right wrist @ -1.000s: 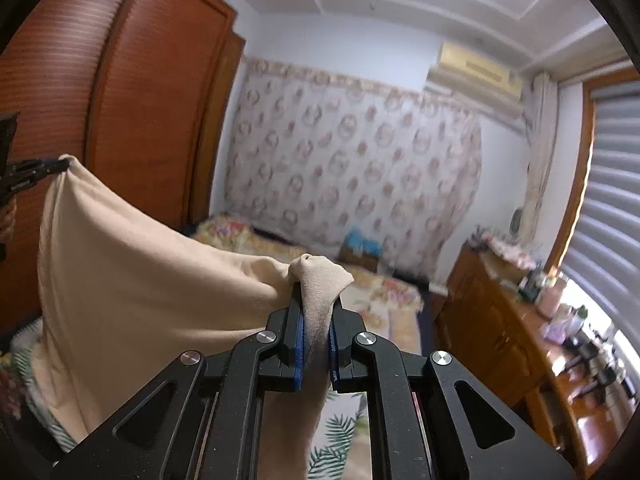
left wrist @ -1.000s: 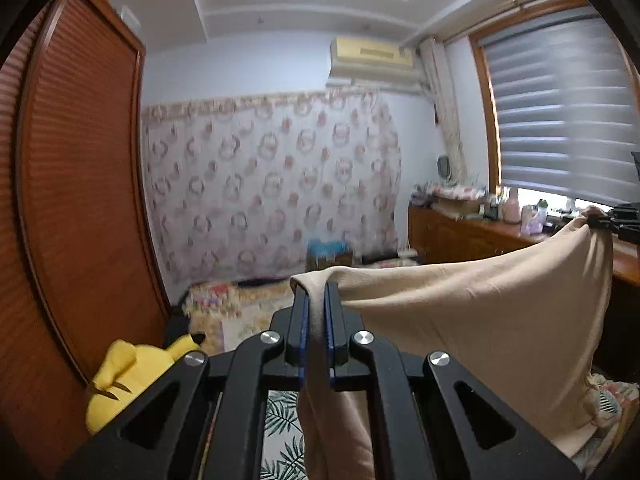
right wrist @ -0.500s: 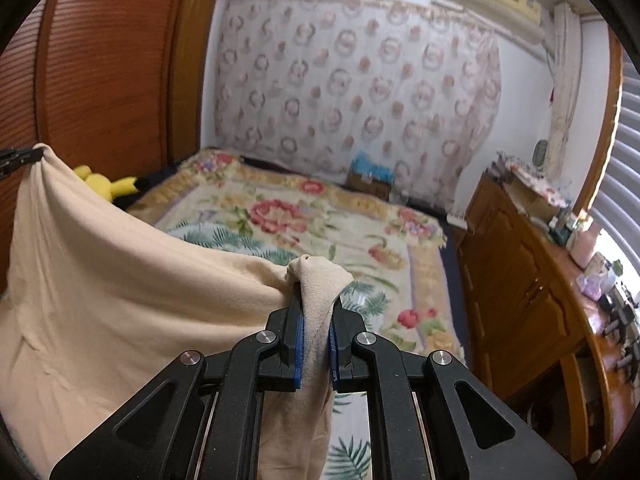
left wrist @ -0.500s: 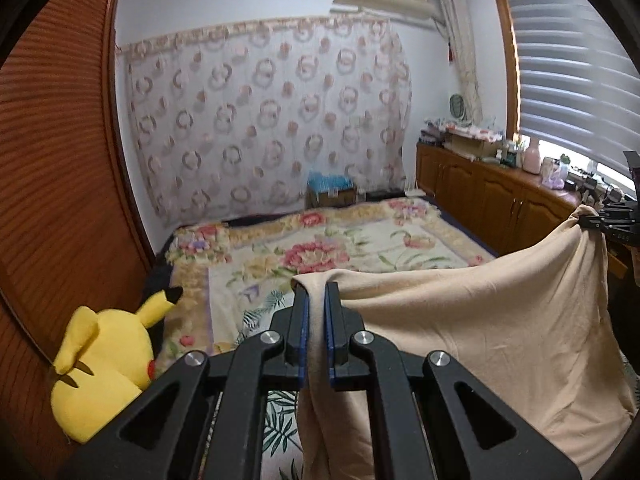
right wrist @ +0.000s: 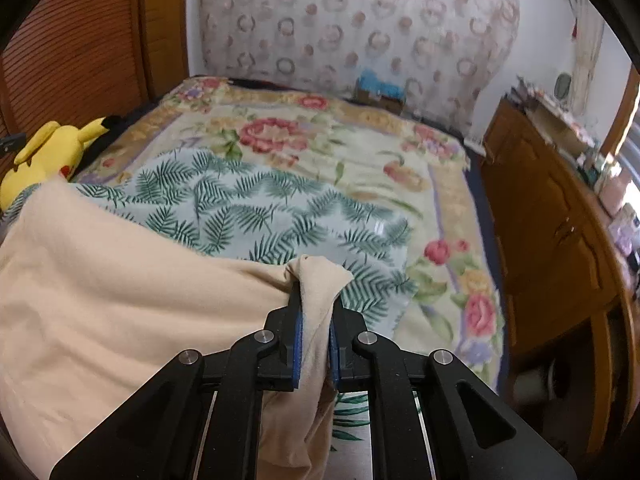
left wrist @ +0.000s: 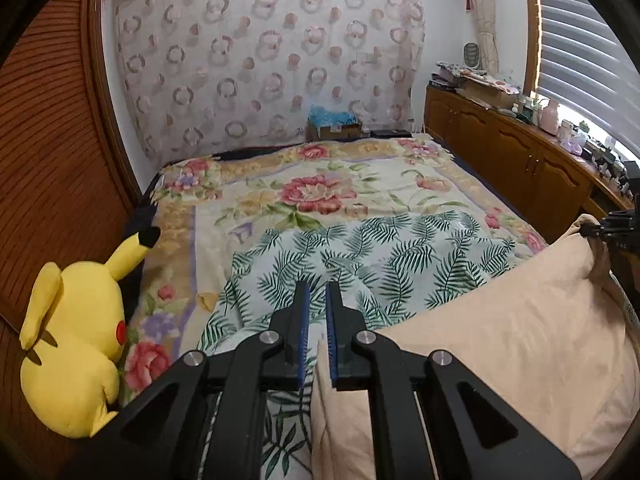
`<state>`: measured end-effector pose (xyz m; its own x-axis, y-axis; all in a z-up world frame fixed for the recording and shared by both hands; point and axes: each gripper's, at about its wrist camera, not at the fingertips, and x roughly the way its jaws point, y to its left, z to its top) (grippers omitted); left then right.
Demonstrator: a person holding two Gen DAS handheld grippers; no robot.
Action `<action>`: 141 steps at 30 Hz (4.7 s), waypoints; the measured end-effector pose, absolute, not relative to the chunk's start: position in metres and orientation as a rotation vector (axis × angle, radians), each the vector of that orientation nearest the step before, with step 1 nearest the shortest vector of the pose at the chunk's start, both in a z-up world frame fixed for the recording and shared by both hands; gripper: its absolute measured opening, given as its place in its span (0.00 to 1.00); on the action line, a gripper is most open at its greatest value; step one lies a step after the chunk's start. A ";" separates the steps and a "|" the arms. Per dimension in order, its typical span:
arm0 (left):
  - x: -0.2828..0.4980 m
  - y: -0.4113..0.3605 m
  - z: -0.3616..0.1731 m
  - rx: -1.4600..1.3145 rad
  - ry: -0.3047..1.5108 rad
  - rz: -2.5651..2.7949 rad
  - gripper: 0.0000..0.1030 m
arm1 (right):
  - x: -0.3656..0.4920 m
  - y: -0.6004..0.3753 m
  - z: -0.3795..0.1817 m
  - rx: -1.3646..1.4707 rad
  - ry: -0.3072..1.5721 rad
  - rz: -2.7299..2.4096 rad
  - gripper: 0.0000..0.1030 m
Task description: Fold small clothes
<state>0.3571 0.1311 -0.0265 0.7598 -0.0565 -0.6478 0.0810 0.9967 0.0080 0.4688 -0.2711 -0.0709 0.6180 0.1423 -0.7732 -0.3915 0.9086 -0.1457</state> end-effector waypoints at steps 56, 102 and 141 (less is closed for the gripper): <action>0.213 0.107 -0.101 -0.095 0.935 -0.141 0.53 | 0.325 -0.295 -0.116 -0.124 0.876 0.274 0.53; 0.218 0.121 -0.037 -0.131 0.747 -0.149 0.01 | 0.306 -0.282 -0.030 -0.165 0.702 0.344 0.05; 0.026 0.111 -0.030 -0.117 0.644 -0.106 0.01 | 0.102 -0.303 -0.001 -0.199 0.605 0.391 0.05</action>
<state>0.0259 0.1105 -0.0300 0.7947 -0.1343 -0.5919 0.0618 0.9880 -0.1413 0.1020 -0.3027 -0.0014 0.7523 0.2985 -0.5873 -0.4134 0.9080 -0.0680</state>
